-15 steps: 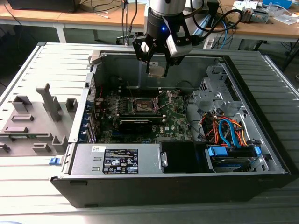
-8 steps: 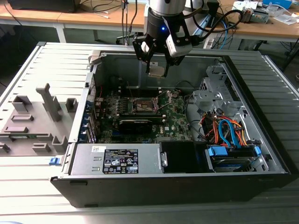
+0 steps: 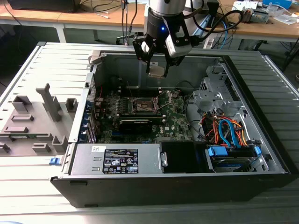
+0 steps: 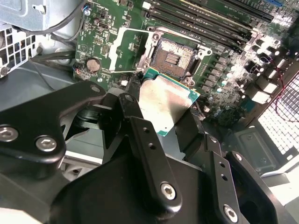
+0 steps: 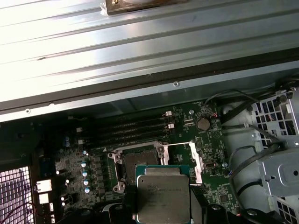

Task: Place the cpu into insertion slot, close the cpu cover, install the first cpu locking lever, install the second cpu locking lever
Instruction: 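Place the cpu into insertion slot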

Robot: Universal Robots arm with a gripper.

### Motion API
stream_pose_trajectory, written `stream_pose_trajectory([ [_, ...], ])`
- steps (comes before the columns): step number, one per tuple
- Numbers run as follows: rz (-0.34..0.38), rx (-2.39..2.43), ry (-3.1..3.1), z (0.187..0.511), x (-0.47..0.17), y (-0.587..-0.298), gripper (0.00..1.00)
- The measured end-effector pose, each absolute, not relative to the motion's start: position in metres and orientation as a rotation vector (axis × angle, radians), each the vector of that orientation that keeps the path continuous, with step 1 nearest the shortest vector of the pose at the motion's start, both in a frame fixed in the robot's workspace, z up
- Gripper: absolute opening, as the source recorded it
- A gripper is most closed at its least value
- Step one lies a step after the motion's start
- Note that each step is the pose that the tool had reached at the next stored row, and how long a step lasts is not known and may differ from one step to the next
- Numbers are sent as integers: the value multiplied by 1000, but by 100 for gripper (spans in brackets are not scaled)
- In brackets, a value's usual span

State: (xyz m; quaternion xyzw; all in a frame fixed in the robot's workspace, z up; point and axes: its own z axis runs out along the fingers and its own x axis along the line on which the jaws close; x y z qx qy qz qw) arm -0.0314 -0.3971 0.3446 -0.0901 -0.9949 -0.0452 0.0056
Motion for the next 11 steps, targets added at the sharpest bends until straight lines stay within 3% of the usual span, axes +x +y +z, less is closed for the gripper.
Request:
stream_pose_trajectory([
  [11,-142,-374,-3107,345,-31,-397,55],
])
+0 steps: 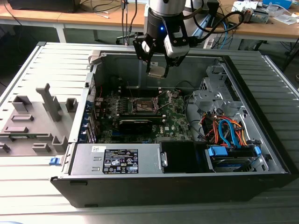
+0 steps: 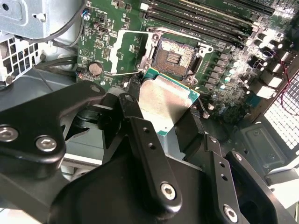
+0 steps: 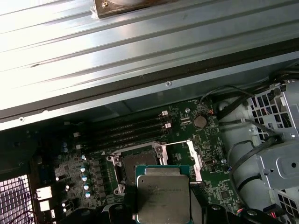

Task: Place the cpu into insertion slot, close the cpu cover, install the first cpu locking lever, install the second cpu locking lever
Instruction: 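Place the cpu into insertion slot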

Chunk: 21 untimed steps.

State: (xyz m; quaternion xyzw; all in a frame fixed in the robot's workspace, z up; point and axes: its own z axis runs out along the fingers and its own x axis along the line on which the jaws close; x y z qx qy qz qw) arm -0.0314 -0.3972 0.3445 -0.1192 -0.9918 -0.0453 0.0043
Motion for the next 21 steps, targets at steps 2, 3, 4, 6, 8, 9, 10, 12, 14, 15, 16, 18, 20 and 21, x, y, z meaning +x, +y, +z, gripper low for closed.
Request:
stream_pose_trajectory([
  [2,-142,-378,-3107,345,-31,-397,55],
  [3,-142,-384,-3106,344,-31,-397,55],
  [4,-142,-388,-3106,345,-31,-397,55],
  [6,-142,-393,-3106,344,-31,-397,55],
  [8,-142,-397,-3105,345,-31,-397,55],
  [9,-142,-399,-3105,344,-31,-397,55],
  [10,-142,-401,-3105,344,-31,-397,55],
  [12,-142,-406,-3104,344,-31,-397,55],
  [14,-142,-410,-3104,345,-31,-397,55],
  [15,-142,-412,-3104,344,-31,-397,55],
  [16,-142,-414,-3104,344,-31,-397,55],
  [18,-142,-419,-3103,344,-31,-397,55],
  [20,-142,-423,-3103,344,-31,-397,55],
  [21,-142,-425,-3102,344,-31,-397,55],
])
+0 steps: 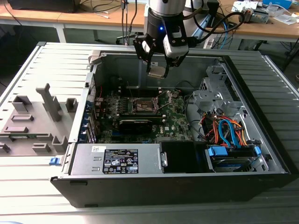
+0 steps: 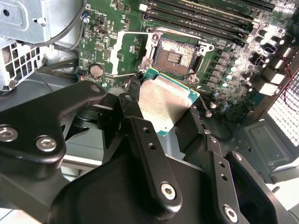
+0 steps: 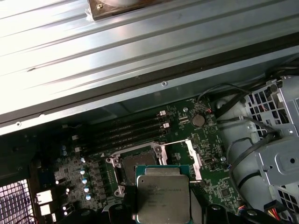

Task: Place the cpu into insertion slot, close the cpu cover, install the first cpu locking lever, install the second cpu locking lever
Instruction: 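Place the cpu into insertion slot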

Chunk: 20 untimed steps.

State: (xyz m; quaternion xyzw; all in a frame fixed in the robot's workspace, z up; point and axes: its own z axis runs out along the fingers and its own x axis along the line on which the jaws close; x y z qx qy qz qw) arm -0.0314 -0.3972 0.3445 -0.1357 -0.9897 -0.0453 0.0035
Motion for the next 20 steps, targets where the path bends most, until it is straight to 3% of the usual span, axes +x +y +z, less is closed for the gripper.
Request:
stream_pose_trajectory([
  [20,-142,-484,-3095,344,-31,-397,55],
])
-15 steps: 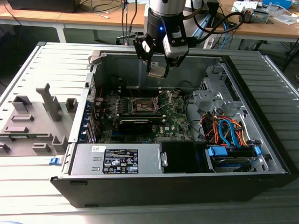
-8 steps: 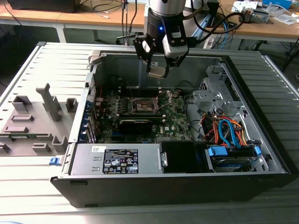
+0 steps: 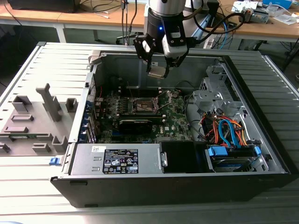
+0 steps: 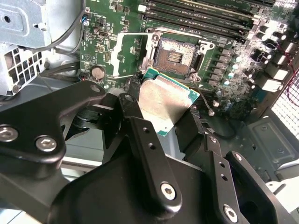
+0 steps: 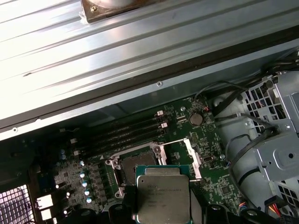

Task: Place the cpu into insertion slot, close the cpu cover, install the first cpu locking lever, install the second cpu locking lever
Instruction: 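Place the cpu into insertion slot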

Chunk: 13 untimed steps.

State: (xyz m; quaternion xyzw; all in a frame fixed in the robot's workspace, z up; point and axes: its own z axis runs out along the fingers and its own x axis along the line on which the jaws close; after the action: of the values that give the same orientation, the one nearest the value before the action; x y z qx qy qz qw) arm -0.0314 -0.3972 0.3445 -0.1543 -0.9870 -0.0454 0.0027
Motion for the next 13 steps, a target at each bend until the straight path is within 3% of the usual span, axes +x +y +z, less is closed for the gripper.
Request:
stream_pose_trajectory([
  [13,-143,-528,-3090,344,-31,-397,55],
])
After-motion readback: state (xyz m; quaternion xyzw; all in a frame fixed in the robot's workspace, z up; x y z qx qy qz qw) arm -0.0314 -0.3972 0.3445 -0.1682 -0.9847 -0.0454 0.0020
